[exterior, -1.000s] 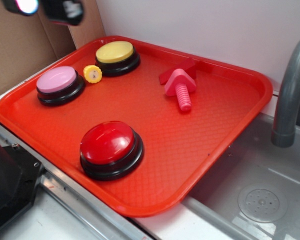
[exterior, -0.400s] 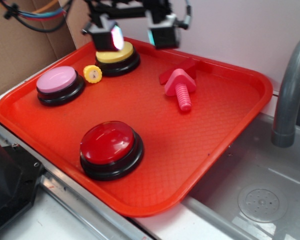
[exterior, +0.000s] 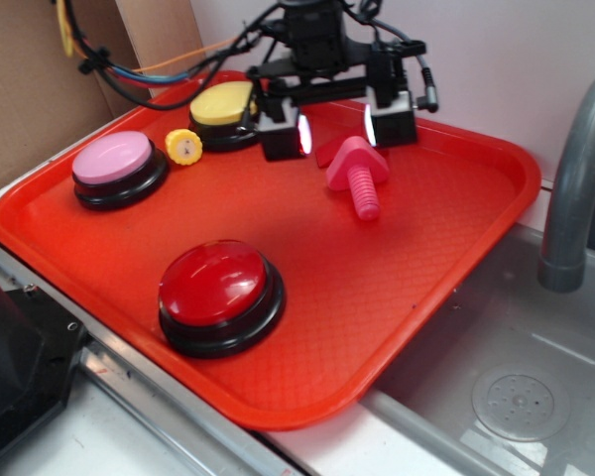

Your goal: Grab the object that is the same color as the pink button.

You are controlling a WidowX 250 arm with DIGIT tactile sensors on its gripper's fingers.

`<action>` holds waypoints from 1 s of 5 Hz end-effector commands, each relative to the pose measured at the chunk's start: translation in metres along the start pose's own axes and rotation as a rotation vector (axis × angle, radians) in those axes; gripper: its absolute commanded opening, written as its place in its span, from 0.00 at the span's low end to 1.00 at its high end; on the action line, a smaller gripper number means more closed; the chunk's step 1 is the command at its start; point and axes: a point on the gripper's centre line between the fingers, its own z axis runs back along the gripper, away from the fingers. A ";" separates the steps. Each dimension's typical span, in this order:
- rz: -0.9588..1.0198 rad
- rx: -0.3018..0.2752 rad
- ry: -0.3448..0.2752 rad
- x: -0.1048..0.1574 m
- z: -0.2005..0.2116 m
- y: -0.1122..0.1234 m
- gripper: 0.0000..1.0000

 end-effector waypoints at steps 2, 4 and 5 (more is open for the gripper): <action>0.111 0.022 -0.020 0.033 -0.038 -0.010 1.00; 0.024 0.019 -0.025 0.028 -0.036 -0.010 0.00; -0.098 -0.003 -0.020 0.030 -0.030 -0.011 0.00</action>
